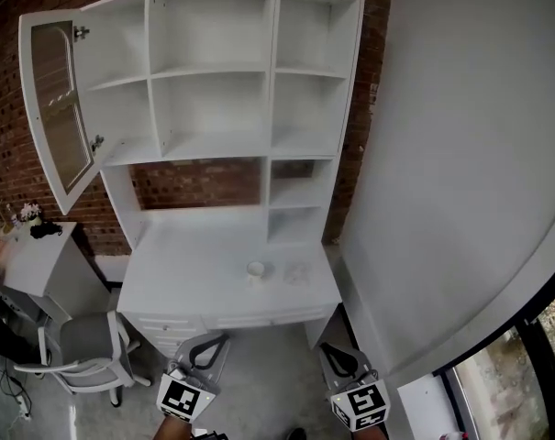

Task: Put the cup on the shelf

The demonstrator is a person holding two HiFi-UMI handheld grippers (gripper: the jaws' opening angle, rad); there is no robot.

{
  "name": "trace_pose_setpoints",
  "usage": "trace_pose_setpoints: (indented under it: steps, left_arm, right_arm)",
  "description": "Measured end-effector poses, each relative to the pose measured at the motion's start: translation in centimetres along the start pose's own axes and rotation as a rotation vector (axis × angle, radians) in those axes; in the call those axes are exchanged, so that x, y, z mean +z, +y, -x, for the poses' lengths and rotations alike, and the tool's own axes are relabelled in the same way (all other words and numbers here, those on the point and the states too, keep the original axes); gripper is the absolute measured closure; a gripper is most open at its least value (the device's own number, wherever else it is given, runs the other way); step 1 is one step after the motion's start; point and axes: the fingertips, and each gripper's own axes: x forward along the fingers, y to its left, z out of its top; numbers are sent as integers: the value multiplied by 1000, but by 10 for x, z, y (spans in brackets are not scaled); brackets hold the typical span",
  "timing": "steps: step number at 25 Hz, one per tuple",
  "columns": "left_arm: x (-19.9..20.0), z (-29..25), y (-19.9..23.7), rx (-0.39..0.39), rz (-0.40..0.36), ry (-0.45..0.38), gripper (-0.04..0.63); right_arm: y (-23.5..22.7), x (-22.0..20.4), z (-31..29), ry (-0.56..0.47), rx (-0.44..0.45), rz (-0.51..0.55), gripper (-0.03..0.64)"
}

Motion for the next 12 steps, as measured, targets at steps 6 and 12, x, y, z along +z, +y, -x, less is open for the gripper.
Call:
trace_pose_setpoints:
  steps: [6, 12]
  left_arm:
    - [-2, -57, -14, 44, 2, 34, 594]
    - [-5, -102, -24, 79, -16, 64, 594]
  right_arm:
    - [-61, -9, -15, -14, 53, -14, 592]
    - [-104, -16, -28, -29, 108, -12, 587]
